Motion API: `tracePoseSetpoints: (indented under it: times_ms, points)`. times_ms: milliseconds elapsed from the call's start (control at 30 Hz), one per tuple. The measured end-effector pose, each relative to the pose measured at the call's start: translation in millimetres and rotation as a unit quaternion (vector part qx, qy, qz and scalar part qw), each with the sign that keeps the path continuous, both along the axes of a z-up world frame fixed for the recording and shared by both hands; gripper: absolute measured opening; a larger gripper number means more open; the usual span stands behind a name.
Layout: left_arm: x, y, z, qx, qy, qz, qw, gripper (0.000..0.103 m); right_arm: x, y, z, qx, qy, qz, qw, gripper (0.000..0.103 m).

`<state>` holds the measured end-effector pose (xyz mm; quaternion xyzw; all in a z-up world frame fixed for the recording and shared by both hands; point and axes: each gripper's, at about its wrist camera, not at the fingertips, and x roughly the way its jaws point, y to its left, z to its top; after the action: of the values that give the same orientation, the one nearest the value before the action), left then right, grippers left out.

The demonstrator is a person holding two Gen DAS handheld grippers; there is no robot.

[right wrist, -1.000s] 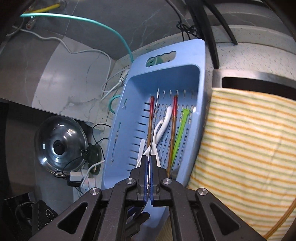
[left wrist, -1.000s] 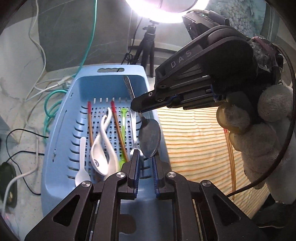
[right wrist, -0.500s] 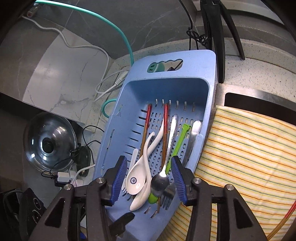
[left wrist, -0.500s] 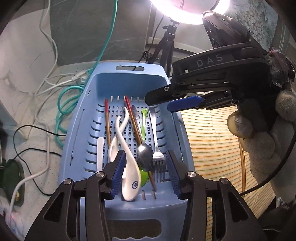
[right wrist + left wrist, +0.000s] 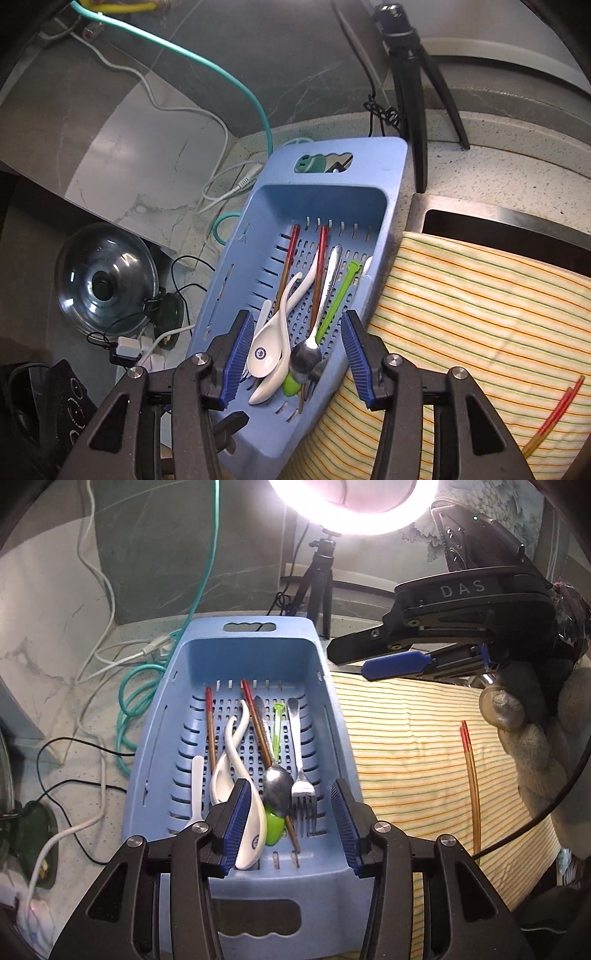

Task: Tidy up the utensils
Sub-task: 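Release the spoon and move both open tools back over the chopsticks, then grasp one red-tipped chopstick with the left tool while right tool grasps the other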

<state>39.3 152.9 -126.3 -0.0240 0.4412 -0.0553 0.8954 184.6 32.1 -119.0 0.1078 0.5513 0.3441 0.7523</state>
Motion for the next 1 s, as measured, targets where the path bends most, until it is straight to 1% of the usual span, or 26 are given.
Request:
tracePoseSetpoints:
  times_ms: [67,167,300,367,467,567,700,767,900,1000]
  points:
    - [-3.0,-6.9,2.3,0.0,-0.003,-0.008,1.0,0.044,-3.6,-14.7,5.5,0.002,-0.011,-0.005,1.0,0.046]
    - [-5.8,-19.1,6.3,0.0,-0.005,-0.023,0.9997,0.044,-10.0,-33.4,13.2,-0.011,-0.038,-0.008,0.999,0.046]
    - [-8.5,-41.4,12.6,0.006,-0.008,-0.05,0.9987,0.044,-23.4,-73.6,25.6,-0.011,-0.081,-0.035,0.996,0.046]
    - [-10.0,-51.0,16.0,0.005,-0.01,-0.063,0.998,0.044,-30.3,-94.7,30.8,-0.008,-0.094,-0.051,0.994,0.052]
    - [-9.9,-64.9,19.9,0.002,-0.012,-0.08,0.9967,0.044,-39.9,-122.6,36.8,-0.021,-0.103,-0.059,0.993,0.053]
    - [-7.1,-79.9,21.0,-0.008,-0.006,-0.101,0.9948,0.044,-46.3,-151.4,40.3,-0.035,-0.098,-0.077,0.992,0.053]
    - [-3.1,-105.7,15.6,-0.014,0.002,-0.127,0.9919,0.044,-51.2,-187.2,37.3,-0.054,-0.065,-0.114,0.99,0.054]
    - [-0.5,-121.0,9.6,-0.018,0.008,-0.14,0.9899,0.044,-54.1,-204.1,31.9,-0.058,-0.054,-0.132,0.988,0.059]
    - [7.6,-150.7,-6.9,-0.023,0.024,-0.165,0.9857,0.044,-65.9,-228.7,15.7,-0.063,-0.04,-0.154,0.985,0.059]
    - [17.4,-169.7,-19.7,-0.02,0.038,-0.178,0.9831,0.044,-74.3,-238.6,4.7,-0.061,-0.03,-0.165,0.984,0.059]
